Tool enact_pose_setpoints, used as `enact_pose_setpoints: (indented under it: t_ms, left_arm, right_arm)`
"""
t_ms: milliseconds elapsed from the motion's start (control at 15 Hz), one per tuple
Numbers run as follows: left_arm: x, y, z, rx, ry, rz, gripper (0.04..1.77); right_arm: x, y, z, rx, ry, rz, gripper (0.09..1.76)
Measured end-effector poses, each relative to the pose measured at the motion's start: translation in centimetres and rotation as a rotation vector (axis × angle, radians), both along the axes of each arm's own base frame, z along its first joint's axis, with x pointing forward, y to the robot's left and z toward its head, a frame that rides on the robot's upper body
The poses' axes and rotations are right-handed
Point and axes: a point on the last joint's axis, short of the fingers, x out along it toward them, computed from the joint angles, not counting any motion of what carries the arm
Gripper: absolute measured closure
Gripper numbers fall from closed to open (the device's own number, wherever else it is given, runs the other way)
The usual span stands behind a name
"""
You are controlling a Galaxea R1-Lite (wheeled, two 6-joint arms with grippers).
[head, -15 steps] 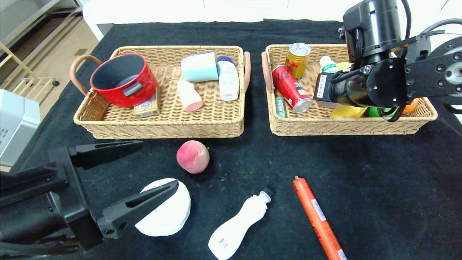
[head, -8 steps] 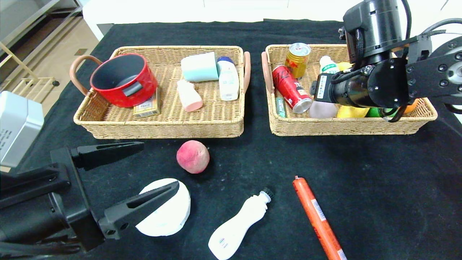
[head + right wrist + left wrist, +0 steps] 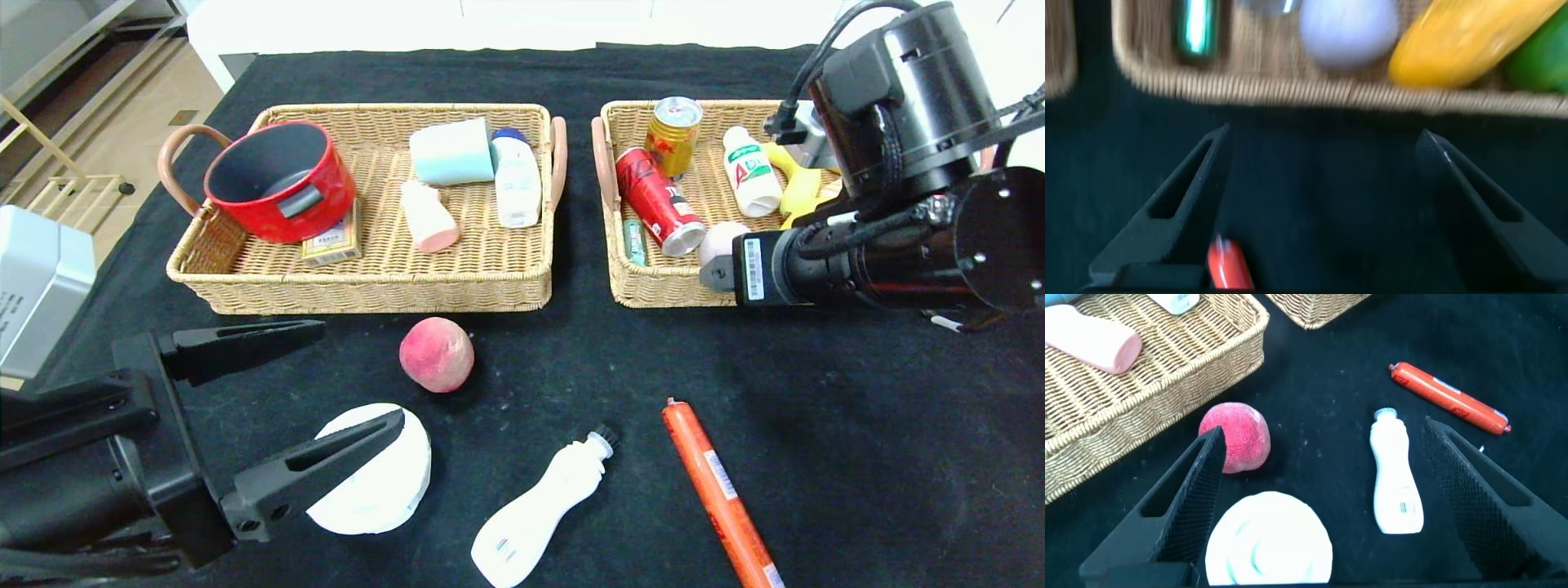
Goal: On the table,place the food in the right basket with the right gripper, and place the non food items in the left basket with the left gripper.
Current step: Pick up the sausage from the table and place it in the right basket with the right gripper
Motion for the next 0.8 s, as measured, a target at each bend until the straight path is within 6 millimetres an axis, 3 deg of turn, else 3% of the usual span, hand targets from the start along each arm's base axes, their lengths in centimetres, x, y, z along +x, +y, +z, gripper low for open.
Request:
enact_pose_setpoints:
  t_ms: [400,800]
  left_arm:
    - [0.0,0.0,0.0,0.001,0.000,0.000,0.09]
    - [0.0,0.0,-0.2,0.004,0.005,0.000,0.09]
  right_arm:
    - [-4.8,0.1,-3.0,-0.091,0.110,0.148,0.17]
    - [-7.0,1.0,-4.2,-0.105,0.143,0.219,0.15]
